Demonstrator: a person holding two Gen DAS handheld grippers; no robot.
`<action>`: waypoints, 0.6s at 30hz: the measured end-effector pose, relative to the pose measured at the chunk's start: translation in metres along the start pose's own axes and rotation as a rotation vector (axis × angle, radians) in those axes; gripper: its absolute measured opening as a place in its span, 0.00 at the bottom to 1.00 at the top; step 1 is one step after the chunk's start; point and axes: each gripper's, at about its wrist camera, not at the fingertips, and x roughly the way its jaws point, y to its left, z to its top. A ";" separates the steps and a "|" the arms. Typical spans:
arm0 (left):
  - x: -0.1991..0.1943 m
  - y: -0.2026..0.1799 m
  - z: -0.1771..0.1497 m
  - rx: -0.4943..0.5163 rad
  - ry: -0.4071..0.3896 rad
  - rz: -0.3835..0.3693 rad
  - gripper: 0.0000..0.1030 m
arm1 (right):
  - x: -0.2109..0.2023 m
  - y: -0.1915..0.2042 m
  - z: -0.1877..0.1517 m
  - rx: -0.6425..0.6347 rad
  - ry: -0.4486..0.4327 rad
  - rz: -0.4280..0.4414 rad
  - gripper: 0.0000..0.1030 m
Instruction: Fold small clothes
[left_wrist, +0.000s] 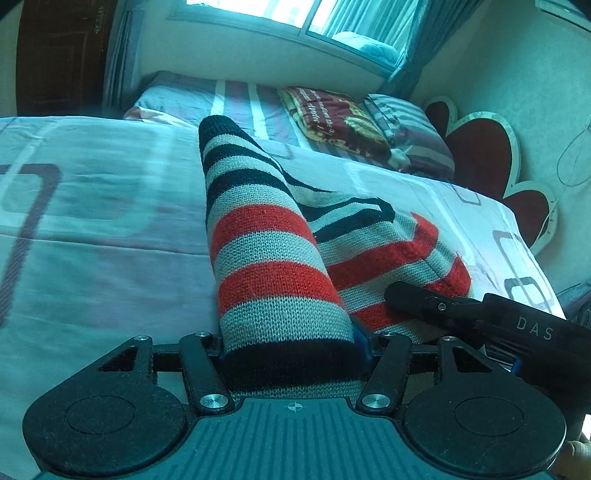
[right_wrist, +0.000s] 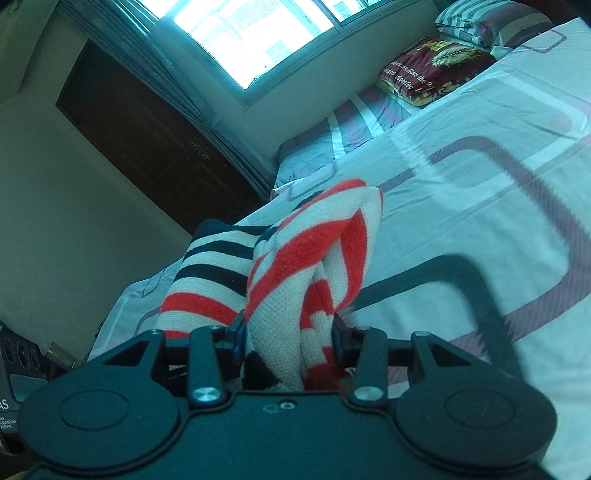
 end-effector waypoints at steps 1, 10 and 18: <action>-0.006 0.015 0.001 0.000 -0.001 0.004 0.58 | 0.008 0.013 -0.006 -0.004 0.003 0.001 0.40; -0.042 0.154 0.010 -0.041 -0.012 0.081 0.58 | 0.094 0.102 -0.051 -0.004 0.051 0.054 0.40; -0.027 0.224 0.008 -0.074 -0.005 0.103 0.58 | 0.147 0.131 -0.069 -0.032 0.099 0.045 0.40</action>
